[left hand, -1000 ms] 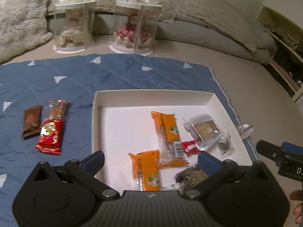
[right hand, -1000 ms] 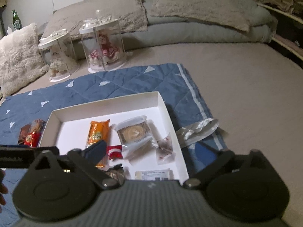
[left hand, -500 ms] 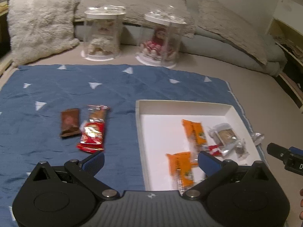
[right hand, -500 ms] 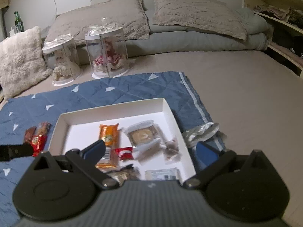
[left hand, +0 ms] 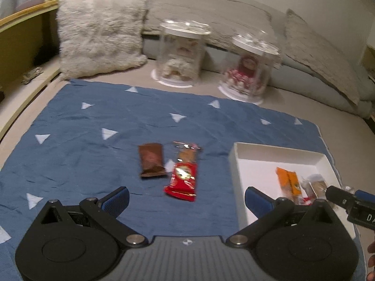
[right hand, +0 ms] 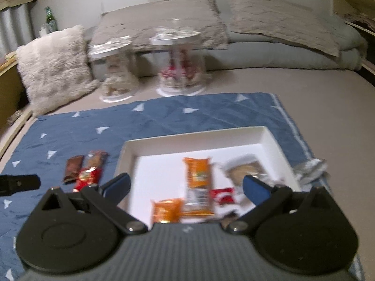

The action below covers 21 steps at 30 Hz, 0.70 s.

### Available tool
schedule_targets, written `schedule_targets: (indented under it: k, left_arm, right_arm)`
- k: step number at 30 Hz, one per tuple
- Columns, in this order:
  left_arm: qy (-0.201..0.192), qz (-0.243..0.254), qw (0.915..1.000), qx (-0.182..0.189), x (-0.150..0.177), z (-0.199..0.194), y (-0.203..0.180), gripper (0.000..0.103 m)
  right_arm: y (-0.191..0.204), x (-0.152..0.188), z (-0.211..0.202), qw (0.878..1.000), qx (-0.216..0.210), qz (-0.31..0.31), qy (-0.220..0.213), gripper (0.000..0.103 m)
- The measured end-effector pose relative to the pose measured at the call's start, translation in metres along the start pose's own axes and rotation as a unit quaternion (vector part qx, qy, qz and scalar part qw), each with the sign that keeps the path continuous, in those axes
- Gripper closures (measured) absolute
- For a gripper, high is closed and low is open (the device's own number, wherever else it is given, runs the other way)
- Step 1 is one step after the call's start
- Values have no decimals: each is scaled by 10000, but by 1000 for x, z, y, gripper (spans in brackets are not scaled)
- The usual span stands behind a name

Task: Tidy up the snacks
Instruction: 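Move both tools back over the remaining snacks on the mat, then grasp the brown chocolate bar with the left tool while the right tool grasps the red candy pack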

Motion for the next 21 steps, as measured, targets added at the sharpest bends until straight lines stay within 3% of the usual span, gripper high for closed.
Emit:
schedule_targets:
  k: [13,21]
  left_arm:
    - [-56,35,9995,-301,-4,5,54,0]
    - [-200,-385,9989,148,-19,33,78,0]
  right_arm:
    - [81,-4,-5,9988,-453,-143,-72,1]
    - [115,-4,23,9966,-826,2,21,1]
Point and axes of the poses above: each gripper's, at about its wrist camera, not at the fingertips, and z roughly the way its jaws point, y to its left, x to its underside, the point moved 6 cm from there along z, roughly the way its jaws point, and after that the axes turned 10 degrees about x, right-handed, at the moved point
